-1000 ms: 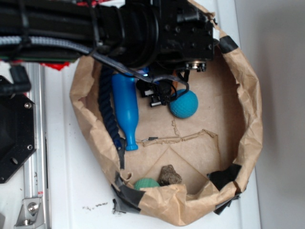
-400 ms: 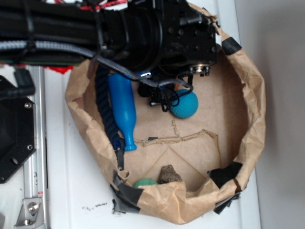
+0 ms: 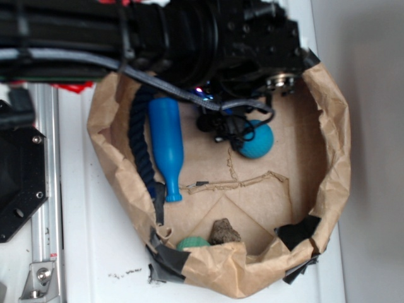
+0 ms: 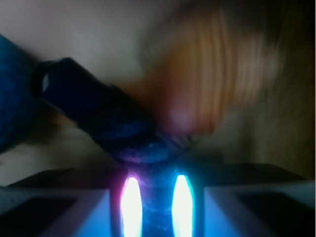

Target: Grab the blue rope.

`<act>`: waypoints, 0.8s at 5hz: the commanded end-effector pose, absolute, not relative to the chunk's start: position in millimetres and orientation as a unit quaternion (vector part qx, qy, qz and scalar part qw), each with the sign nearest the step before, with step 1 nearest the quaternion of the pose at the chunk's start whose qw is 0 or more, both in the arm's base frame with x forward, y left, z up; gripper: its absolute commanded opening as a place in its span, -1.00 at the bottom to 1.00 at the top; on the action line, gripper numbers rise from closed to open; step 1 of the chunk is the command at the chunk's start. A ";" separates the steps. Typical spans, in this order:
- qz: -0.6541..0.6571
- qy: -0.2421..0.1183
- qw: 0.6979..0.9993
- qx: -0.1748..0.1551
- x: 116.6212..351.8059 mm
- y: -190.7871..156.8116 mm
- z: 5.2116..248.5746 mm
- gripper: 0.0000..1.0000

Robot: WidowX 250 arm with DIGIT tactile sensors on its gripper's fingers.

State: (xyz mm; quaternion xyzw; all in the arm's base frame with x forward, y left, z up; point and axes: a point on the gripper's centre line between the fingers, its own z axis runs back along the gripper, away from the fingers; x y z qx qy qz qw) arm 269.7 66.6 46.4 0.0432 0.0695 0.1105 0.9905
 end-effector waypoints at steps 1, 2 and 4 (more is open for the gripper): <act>0.070 -0.011 0.997 0.012 267.0 51.5 90.3 -1.00; 0.053 -0.011 0.998 0.010 258.0 54.1 90.8 -1.00; 0.049 0.001 0.999 0.008 240.1 55.4 83.3 -1.00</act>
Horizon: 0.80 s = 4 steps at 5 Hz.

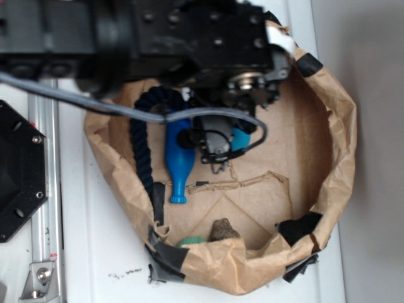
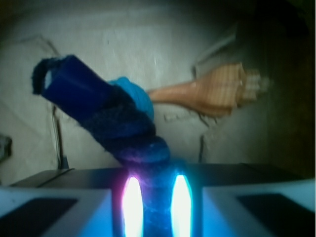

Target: Grab the blue rope.

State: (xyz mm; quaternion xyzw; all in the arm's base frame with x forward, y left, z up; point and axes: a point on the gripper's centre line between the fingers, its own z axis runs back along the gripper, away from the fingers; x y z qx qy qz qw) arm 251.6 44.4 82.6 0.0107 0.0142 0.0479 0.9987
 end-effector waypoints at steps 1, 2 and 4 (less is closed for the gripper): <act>0.040 -0.008 0.999 0.012 240.9 52.5 88.5 -1.00; 0.036 -0.015 0.999 0.006 243.2 50.5 94.3 -1.00; 0.033 -0.006 0.998 -0.048 264.0 29.0 147.3 -1.00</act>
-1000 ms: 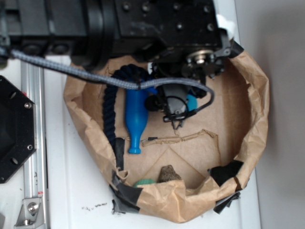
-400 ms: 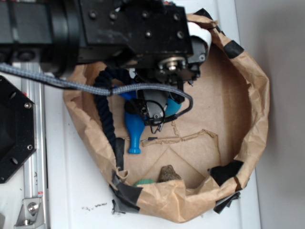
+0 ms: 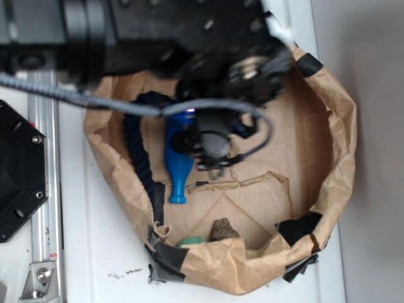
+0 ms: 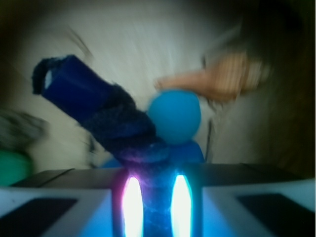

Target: Grab the blue rope.

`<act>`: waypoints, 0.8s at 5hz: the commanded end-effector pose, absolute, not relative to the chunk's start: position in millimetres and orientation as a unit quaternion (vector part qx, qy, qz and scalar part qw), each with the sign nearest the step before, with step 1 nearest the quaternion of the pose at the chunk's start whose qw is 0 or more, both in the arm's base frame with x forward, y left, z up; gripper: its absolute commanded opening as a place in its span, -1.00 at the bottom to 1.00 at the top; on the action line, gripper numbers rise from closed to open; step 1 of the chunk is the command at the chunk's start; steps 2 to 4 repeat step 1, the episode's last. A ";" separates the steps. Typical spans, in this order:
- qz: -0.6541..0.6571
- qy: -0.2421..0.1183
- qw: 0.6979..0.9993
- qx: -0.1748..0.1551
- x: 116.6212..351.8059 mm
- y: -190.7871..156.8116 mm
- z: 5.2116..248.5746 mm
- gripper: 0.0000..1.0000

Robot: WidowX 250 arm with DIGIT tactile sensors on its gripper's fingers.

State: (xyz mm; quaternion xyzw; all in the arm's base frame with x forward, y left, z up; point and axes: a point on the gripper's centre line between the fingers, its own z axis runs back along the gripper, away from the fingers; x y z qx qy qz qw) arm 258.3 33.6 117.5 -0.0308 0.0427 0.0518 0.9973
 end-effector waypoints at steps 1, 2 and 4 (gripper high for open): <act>0.024 0.000 0.999 -0.034 267.1 17.5 142.4 -1.00; 0.024 0.000 0.999 -0.034 267.1 17.5 142.4 -1.00; 0.024 0.000 0.999 -0.034 267.1 17.5 142.4 -1.00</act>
